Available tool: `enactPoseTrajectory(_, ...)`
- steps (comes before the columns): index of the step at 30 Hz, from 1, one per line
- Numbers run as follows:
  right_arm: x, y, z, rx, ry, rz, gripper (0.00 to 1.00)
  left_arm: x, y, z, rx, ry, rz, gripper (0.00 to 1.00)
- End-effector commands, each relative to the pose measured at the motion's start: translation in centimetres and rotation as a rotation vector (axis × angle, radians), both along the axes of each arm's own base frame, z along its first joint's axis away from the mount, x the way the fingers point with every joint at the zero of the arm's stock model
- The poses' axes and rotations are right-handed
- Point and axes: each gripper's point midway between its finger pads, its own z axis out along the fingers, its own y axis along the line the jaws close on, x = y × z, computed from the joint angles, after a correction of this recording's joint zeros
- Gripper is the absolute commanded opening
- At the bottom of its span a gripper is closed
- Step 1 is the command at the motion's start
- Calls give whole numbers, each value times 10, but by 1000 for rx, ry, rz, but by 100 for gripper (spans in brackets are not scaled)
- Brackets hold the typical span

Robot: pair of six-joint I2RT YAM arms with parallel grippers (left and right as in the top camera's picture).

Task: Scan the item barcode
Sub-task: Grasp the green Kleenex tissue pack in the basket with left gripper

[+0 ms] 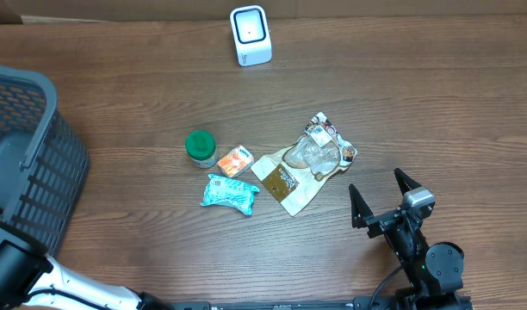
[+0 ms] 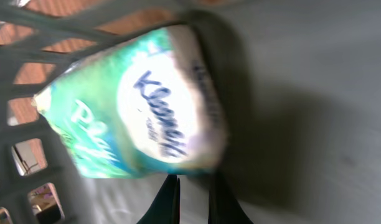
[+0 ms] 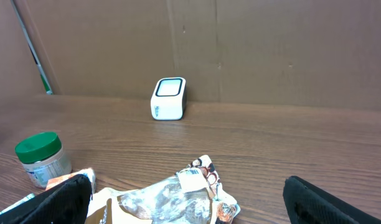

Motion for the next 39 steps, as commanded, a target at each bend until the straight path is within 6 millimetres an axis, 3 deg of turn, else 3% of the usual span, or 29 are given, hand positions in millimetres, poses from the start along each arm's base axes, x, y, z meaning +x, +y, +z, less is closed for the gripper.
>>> enactPoseTrajectory(1, 0, -1, -2, 1, -3, -2, 100, 38, -23, 2, -30, -54, -85, 4)
enactPoseTrajectory(5, 0, -1, -2, 1, -3, -2, 100, 59, -32, 22, 9, -66, -156, 4)
enactPoseTrajectory(8, 0, -1, -2, 1, -3, -2, 100, 60, -31, 32, 53, -14, -199, 5)
enactPoseTrajectory(10, 0, -1, -2, 1, -3, -2, 100, 50, -24, 38, 101, 51, -184, 54)
enactPoseTrajectory(12, 0, -1, -2, 1, -3, -2, 100, 34, -13, 45, 148, 114, -152, 74)
enactPoseTrajectory(14, 0, -1, -2, 1, -3, -2, 100, 23, -5, 46, 156, 126, -125, 84)
enactPoseTrajectory(17, 0, -1, -2, 1, -3, -2, 100, -4, 10, 43, 134, 146, -101, 84)
enactPoseTrajectory(23, 0, -1, -2, 1, -3, -2, 100, -27, 28, 40, 125, 117, -73, 78)
enactPoseTrajectory(27, 0, -1, -2, 1, -3, -2, 100, -26, 34, 34, 113, 57, -70, 63)
enactPoseTrajectory(30, 0, -1, -2, 1, -3, -2, 100, -21, 33, 18, 81, 31, -86, 52)
enactPoseTrajectory(39, 0, -1, -2, 1, -3, -2, 100, -27, 22, -33, -3, 68, -92, 50)
